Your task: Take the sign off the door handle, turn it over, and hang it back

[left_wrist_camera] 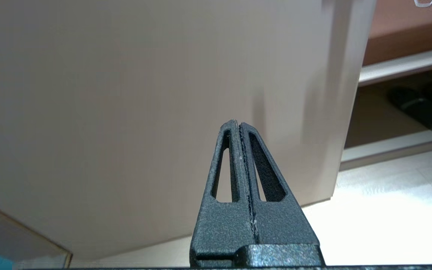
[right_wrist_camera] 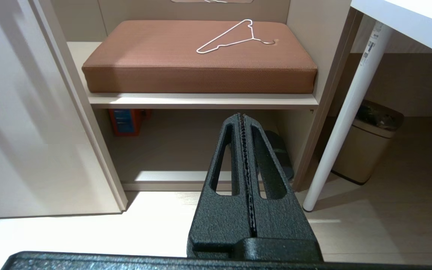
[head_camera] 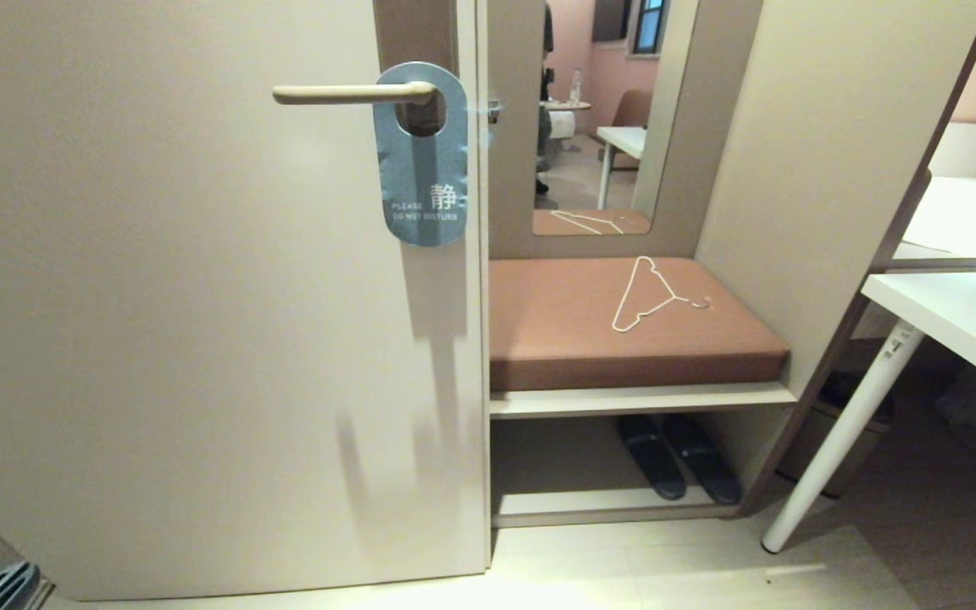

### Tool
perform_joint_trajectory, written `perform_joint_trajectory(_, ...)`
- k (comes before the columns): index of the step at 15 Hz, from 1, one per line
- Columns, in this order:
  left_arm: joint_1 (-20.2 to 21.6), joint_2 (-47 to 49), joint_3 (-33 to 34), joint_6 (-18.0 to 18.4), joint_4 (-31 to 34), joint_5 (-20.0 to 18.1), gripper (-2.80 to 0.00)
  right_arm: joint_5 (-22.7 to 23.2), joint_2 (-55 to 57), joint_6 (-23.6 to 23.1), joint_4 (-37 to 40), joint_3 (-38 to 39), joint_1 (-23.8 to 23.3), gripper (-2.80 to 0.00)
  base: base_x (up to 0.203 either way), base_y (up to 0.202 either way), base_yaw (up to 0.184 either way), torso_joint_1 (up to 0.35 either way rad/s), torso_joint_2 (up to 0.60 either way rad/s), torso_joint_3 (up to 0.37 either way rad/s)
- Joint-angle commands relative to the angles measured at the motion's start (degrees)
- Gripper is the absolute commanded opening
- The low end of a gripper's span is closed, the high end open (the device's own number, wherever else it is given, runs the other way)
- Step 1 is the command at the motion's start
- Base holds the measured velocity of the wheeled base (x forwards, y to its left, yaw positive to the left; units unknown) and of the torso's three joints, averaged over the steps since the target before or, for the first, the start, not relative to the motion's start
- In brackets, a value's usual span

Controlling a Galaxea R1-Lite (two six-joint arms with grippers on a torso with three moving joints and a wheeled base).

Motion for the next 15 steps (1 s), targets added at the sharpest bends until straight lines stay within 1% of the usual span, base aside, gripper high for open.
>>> perform_joint_trajectory(1, 2.3, -9.0, 0.7, -0.3, 7.0, -0.5, -2.80, 0.0, 0.0, 0.0, 0.0, 0.0, 0.0, -2.80, 0.000, 0.000, 0.000, 0.000, 0.00, 0.000)
perform_joint_trajectory(2, 2.3, -9.7, 0.8, -0.5, 9.1, -0.6, -2.80, 0.0, 0.0, 0.0, 0.0, 0.0, 0.0, -2.80, 0.000, 0.000, 0.000, 0.000, 0.00, 0.000)
perform_joint_trajectory(7, 0.1, -14.8, 0.8, -0.9, 14.9, -0.3, -2.80, 0.0, 0.1, 0.0, 0.0, 0.0, 0.0, -2.80, 0.000, 0.000, 0.000, 0.000, 0.00, 0.000)
perform_joint_trajectory(11, -0.4, -21.1, 0.8, -1.2, 20.0, 0.2, -2.80, 0.0, 0.0, 0.0, 0.0, 0.0, 0.0, -2.80, 0.000, 0.000, 0.000, 0.000, 0.00, 0.000)
perform_joint_trajectory(13, -0.7, -23.6, 0.8, -2.7, 20.3, 0.2, -2.80, 0.0, 0.1, 0.0, 0.0, 0.0, 0.0, -2.80, 0.000, 0.000, 0.000, 0.000, 0.00, 0.000)
perform_joint_trajectory(15, -0.9, -25.1, 0.9, -5.2, 20.5, 0.6, -2.80, 0.0, 0.1, 0.0, 0.0, 0.0, 0.0, -2.80, 0.000, 0.000, 0.000, 0.000, 0.00, 0.000)
